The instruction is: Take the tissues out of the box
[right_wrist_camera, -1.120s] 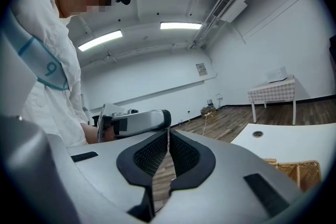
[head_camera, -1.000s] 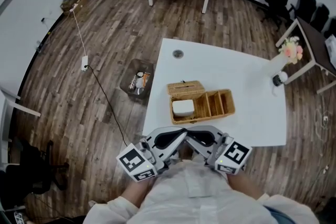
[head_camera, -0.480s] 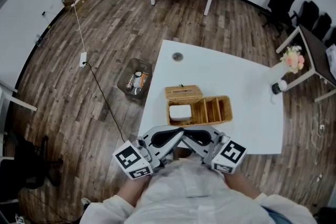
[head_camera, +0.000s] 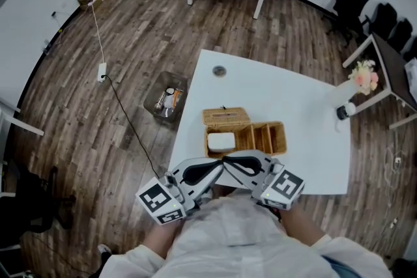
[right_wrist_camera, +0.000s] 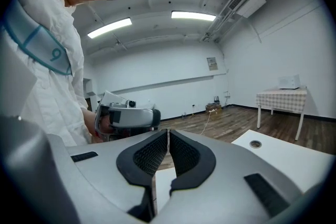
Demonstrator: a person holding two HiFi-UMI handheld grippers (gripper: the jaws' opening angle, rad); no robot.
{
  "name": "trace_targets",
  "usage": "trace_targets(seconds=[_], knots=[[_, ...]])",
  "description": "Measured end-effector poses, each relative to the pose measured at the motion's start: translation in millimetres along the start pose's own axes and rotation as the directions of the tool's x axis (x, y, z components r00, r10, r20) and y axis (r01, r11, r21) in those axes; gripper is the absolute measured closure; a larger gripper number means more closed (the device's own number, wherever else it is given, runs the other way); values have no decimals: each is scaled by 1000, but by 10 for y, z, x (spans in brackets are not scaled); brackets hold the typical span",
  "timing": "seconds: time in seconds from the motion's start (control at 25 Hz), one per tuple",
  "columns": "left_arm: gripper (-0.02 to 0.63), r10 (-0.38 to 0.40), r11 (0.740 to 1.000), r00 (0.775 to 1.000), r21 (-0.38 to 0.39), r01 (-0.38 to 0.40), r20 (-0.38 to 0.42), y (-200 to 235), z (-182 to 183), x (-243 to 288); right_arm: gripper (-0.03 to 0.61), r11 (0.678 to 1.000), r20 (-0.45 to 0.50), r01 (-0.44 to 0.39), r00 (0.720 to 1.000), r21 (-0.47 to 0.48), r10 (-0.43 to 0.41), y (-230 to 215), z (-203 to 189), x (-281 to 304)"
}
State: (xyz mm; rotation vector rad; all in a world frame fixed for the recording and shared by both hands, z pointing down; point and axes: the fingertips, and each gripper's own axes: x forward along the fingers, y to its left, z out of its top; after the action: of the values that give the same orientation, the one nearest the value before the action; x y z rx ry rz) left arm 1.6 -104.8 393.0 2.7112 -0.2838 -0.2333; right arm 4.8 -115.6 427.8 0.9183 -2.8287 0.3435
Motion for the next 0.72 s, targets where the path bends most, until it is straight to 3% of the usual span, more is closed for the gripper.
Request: trace_targets(seconds=[0.44, 0.48, 0.6, 0.72], knots=[[614, 4, 999, 996, -46, -8, -89, 49, -357, -7, 540, 990, -185, -62, 982, -127, 38, -363, -275, 38], [614, 0, 999, 995, -48, -4, -97, 38, -383, 0, 529, 989, -198, -69, 979, -130, 42, -379, -287, 53], [614, -16, 999, 993, -49, 10, -120, 14, -448, 9, 413, 985, -252, -93, 966, -145, 54, -429, -369, 119], [614, -33, 998, 991, -55, 26, -131, -22, -488, 36, 389, 975, -324, -127, 944, -182, 62, -478, -492, 161]])
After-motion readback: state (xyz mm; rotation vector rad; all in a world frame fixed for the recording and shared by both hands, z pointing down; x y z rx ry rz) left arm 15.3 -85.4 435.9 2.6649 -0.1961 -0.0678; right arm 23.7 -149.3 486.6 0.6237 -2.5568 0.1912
